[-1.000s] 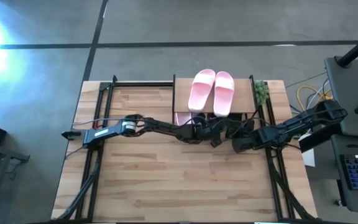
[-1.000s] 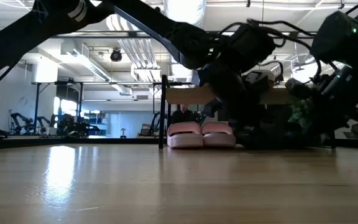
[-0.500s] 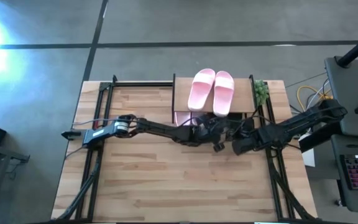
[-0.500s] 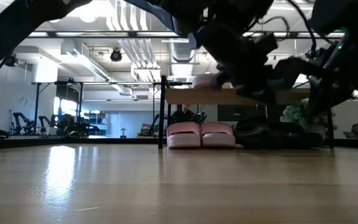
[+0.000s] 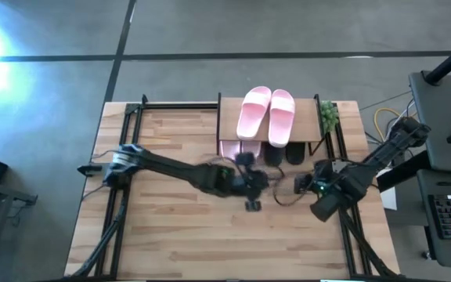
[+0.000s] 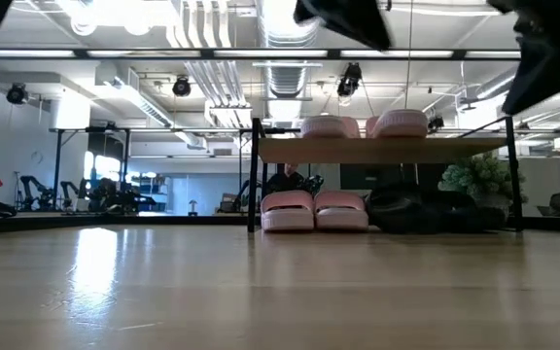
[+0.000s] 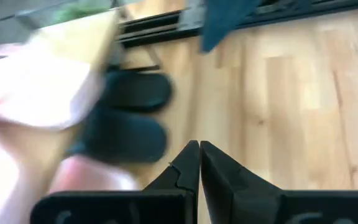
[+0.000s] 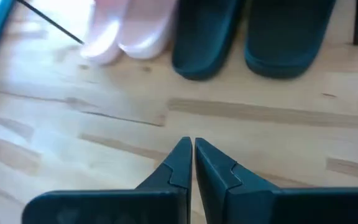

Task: Pick and place slides into the shelf
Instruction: Adjust the pair of slippers

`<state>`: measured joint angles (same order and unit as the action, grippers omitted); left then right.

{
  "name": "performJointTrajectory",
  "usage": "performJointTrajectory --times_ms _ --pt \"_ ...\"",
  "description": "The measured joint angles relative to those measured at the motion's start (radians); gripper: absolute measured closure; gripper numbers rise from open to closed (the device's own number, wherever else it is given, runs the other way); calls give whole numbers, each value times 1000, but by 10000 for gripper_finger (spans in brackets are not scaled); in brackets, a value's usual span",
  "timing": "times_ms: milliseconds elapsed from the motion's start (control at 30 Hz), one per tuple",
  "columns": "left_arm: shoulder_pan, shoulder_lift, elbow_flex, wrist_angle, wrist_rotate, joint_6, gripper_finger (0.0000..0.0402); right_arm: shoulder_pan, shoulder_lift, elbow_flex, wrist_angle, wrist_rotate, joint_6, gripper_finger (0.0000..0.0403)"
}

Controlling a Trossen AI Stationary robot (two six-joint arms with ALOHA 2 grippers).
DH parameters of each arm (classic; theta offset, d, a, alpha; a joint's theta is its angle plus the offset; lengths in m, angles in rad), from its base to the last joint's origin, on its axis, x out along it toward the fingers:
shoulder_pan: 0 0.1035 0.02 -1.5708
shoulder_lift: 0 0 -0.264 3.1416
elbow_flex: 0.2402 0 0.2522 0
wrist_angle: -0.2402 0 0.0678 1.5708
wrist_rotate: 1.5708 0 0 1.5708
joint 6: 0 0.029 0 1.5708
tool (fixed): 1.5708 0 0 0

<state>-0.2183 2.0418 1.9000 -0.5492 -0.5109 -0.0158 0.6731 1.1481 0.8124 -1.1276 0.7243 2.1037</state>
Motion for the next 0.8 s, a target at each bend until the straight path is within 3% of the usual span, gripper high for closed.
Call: performJointTrajectory --times_ms 133,233,367,567,800 --pt "10 -172 -69 -113 -42 -23 402 37 0 50 -50 75 28 390" --pt "33 -302 -177 -148 -96 -68 402 35 0 74 -50 104 -6 390" --pt "107 -488 -351 -151 -92 -142 402 35 0 104 -49 170 -38 390" --pt "275 -705 -557 -54 118 -214 402 28 1 143 -50 218 -83 390" --pt "465 -806 -690 15 177 -214 402 19 3 163 -46 213 -85 390"
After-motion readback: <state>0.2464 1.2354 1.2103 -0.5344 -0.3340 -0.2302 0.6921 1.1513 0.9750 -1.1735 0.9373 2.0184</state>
